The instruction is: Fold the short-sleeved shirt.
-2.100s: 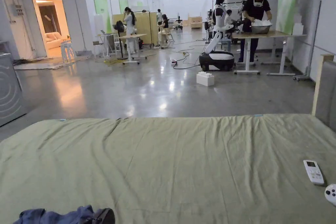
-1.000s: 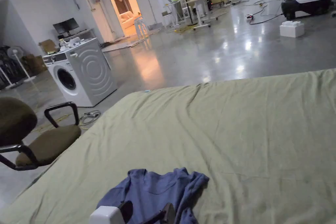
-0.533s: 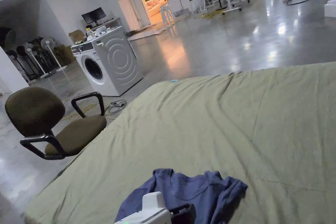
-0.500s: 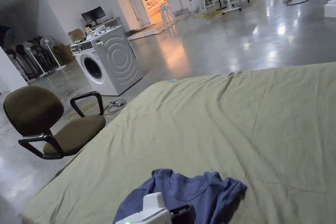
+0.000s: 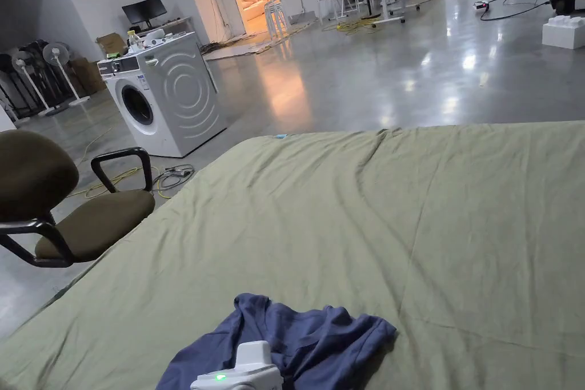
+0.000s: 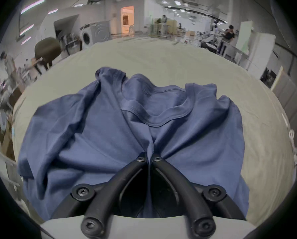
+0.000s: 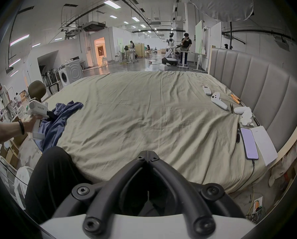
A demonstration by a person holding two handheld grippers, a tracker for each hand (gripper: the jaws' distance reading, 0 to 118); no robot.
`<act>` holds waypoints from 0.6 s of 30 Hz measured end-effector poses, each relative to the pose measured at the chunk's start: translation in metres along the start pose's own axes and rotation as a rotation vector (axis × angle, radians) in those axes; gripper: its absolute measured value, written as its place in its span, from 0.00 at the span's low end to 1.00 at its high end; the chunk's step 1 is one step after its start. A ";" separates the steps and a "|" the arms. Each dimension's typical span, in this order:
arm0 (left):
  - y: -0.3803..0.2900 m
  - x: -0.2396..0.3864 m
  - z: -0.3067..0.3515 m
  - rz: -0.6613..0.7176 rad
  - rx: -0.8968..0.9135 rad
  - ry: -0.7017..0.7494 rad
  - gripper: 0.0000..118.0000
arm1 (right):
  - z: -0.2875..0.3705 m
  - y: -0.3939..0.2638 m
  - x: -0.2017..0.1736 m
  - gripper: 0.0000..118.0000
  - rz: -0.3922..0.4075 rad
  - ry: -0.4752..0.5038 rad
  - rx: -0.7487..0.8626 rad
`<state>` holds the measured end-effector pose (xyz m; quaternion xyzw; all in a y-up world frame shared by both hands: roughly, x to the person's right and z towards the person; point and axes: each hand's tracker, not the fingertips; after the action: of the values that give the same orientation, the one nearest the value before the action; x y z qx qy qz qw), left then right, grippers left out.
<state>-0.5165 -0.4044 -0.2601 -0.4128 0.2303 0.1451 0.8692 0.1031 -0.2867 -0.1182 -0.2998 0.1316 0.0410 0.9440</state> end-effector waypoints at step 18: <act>0.150 0.145 0.151 -0.013 0.360 -0.533 0.01 | 0.062 -0.026 0.035 0.01 -0.044 -0.057 0.101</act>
<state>-0.4168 -0.1845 -0.3502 -0.2015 0.0136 0.1995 0.9589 0.1547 -0.2719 -0.0648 -0.2532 0.0998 0.0219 0.9620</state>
